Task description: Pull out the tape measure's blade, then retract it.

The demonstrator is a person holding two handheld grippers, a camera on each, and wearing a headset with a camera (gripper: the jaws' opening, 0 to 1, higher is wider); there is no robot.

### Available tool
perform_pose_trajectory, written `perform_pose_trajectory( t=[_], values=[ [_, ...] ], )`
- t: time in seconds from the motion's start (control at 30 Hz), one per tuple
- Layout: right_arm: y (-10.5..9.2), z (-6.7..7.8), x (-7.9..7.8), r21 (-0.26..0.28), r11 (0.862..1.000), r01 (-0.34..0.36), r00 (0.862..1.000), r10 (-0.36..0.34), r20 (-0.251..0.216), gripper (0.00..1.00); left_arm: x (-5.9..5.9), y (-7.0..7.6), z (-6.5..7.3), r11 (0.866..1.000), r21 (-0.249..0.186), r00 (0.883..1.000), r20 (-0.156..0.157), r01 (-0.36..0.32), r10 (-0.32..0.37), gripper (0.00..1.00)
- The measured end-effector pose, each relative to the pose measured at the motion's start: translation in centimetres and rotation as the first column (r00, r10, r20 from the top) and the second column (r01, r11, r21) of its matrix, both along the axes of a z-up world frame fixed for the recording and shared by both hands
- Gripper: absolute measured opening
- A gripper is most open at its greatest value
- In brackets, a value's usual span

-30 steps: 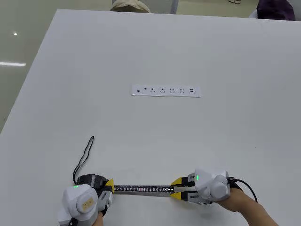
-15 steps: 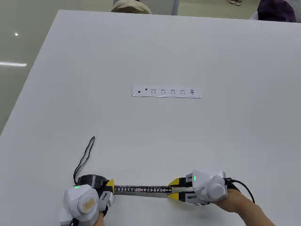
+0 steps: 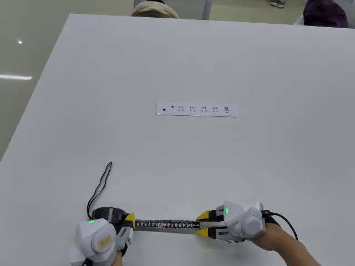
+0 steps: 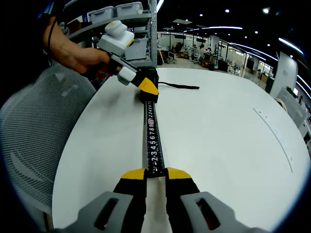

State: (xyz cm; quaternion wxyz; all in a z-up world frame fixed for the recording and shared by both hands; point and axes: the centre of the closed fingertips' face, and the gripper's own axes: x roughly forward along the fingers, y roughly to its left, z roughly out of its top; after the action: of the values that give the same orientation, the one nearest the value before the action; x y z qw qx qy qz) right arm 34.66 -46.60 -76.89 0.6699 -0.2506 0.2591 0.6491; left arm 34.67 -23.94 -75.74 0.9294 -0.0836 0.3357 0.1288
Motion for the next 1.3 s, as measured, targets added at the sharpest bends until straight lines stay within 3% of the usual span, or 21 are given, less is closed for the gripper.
perform_pose_trajectory(
  t=[1.3],
  values=[
    [1.6, 0.1, 0.2, 0.014, 1.000, -0.012, 1.000, 0.012, 0.000, 0.13, 0.0, -0.1, 0.0, 1.000, 0.003, 1.000, 0.000, 0.007, -0.007, 0.64]
  ],
)
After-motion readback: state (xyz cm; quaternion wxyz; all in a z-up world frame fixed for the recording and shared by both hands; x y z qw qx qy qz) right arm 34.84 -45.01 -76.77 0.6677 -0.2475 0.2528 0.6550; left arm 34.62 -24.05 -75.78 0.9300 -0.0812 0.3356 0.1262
